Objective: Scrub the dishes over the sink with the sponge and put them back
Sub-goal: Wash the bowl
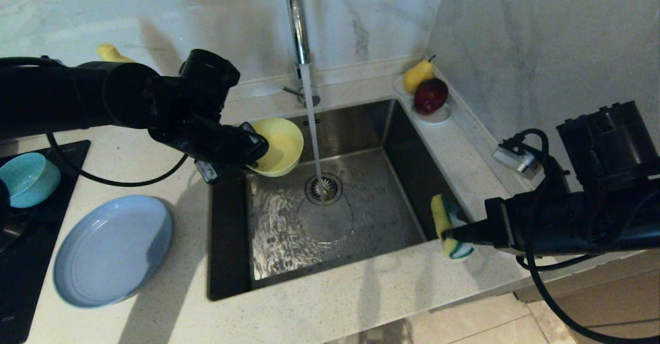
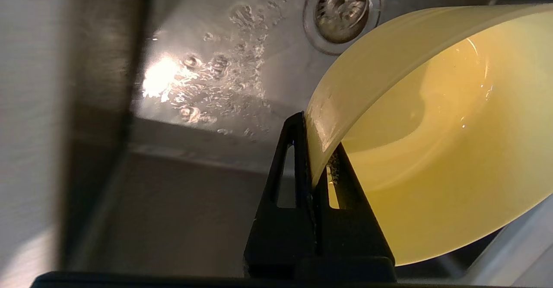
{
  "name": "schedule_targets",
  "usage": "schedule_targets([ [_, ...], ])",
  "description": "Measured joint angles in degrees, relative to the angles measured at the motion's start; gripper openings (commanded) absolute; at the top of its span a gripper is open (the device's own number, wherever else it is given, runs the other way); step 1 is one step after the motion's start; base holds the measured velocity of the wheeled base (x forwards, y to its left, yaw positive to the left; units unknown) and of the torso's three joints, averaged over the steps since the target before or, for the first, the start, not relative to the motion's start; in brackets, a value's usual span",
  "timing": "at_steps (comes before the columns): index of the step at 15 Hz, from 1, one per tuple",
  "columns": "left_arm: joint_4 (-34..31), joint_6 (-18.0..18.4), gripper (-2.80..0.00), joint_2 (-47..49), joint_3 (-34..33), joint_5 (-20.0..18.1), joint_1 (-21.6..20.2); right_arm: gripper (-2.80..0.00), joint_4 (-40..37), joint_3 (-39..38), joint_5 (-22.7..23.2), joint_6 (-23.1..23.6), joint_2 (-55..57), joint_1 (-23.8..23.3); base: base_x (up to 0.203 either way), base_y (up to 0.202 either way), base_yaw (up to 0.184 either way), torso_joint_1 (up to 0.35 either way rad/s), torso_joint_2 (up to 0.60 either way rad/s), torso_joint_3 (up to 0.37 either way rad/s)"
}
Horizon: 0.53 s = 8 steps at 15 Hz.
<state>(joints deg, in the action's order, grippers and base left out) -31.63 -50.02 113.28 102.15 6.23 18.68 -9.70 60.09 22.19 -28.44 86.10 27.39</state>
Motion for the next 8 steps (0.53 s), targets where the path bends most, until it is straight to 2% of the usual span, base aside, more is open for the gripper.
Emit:
schedule_targets([
  [3, 0.11, -2.63, -2.8, 4.58, 3.68, 0.18, 1.48, -2.8, 2.85, -0.83, 0.08, -0.05, -0.27, 0.0, 0.0, 0.0, 0.0, 0.0, 0.0, 0.0],
  [8, 4.9, -3.04, -2.8, 8.82, 5.55, 0.23, 3.84, -2.8, 3.51, -1.62, 0.1, -0.06, -1.1, 0.0, 0.0, 0.0, 0.0, 0.0, 0.0, 0.0],
])
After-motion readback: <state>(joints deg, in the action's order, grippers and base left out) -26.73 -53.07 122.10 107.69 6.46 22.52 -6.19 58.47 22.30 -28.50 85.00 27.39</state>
